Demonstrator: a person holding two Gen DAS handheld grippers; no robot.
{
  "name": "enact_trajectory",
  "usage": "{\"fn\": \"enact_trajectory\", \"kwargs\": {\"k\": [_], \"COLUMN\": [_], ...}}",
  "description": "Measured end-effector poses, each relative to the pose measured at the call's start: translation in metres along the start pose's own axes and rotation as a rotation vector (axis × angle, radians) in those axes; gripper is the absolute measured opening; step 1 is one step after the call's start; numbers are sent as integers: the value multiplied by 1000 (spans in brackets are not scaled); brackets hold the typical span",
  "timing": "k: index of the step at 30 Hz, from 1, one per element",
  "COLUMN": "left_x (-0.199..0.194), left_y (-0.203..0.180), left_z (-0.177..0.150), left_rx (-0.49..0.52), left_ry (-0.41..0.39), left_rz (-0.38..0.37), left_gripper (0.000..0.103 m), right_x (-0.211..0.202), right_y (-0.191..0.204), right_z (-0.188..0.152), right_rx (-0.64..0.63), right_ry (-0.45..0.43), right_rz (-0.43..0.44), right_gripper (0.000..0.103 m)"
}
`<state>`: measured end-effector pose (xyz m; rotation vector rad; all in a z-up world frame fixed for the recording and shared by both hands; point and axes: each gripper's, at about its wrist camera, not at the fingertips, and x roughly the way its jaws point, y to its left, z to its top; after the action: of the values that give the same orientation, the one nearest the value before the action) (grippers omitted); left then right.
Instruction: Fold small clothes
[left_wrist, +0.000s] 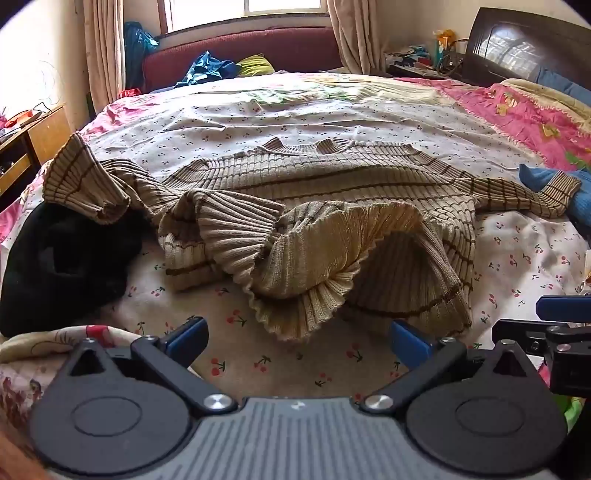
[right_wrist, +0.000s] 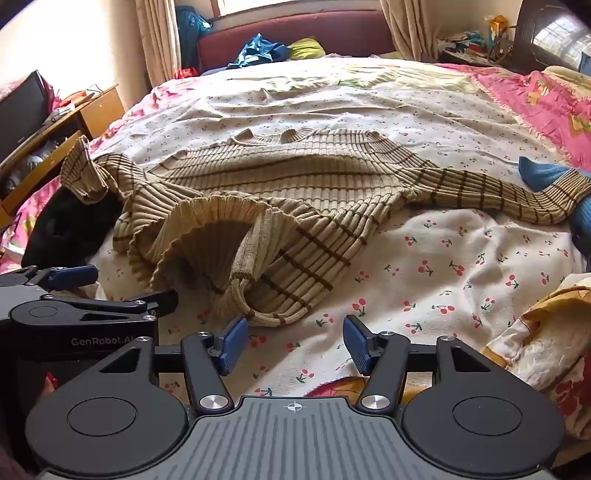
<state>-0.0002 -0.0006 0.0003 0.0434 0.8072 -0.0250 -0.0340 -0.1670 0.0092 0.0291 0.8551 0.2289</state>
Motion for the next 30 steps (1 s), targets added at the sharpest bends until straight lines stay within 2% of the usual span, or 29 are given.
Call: {"fn": "enact_trajectory", "kwargs": {"k": [30], "left_x": [-1], "left_y": [-3], "left_z": [-1], "left_rx": [13], "left_ry": [-5], "left_rz": [-13], "left_gripper": [103], "right_x": [10], "right_y": [4], "right_z": [1], "right_rx": [16], "right_ry": [12], "right_rz": [0], "right_gripper": [60]}}
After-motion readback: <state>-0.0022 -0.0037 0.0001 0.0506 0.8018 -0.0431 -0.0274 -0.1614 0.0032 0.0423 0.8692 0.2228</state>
